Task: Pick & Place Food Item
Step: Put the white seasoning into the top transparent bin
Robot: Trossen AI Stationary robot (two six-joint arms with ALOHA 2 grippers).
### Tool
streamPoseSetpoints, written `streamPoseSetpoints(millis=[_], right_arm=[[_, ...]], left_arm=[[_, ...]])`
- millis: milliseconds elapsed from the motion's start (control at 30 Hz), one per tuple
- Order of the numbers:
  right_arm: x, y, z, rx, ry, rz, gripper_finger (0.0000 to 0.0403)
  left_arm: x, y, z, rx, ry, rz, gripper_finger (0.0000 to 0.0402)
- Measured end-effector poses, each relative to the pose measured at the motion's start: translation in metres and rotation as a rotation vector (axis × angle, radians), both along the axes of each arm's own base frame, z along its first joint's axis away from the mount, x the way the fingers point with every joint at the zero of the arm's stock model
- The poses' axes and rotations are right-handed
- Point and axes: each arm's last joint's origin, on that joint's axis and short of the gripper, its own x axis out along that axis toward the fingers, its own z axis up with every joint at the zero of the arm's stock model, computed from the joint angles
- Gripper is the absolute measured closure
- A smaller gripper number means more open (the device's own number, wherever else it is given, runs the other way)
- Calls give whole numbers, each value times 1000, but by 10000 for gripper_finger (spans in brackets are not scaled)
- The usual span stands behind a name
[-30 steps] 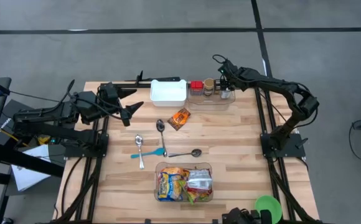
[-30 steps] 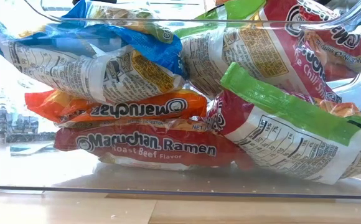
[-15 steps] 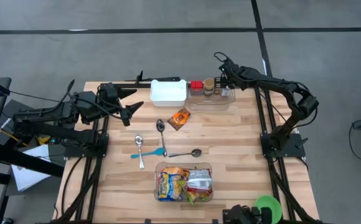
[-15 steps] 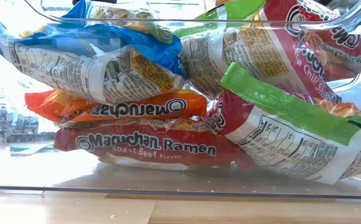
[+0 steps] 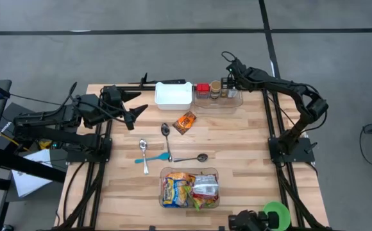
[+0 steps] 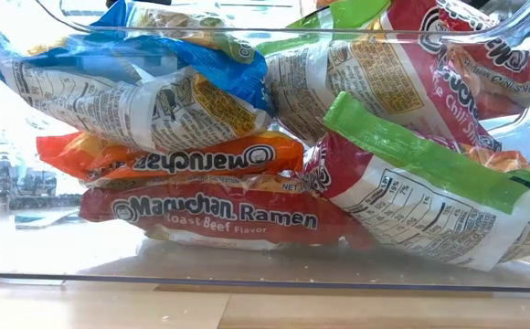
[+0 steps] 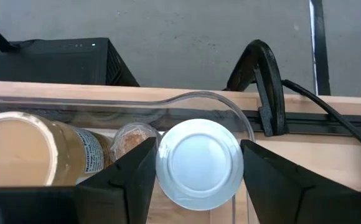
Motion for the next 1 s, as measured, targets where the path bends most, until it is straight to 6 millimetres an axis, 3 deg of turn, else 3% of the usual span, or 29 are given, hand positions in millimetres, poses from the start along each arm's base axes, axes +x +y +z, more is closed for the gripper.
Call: streamPoseSetpoints(millis=[200, 567, 1000], right_arm=[[3, 1, 1, -12, -5, 14, 162], [15, 9, 6, -44, -14, 72, 157], [21, 17, 42, -159, 39, 107, 157]], left_arm=[[0, 0, 0, 0, 0, 0, 101], [0, 0, 0, -10, -6, 1, 101], [0, -1, 0, -9, -5, -8, 101]])
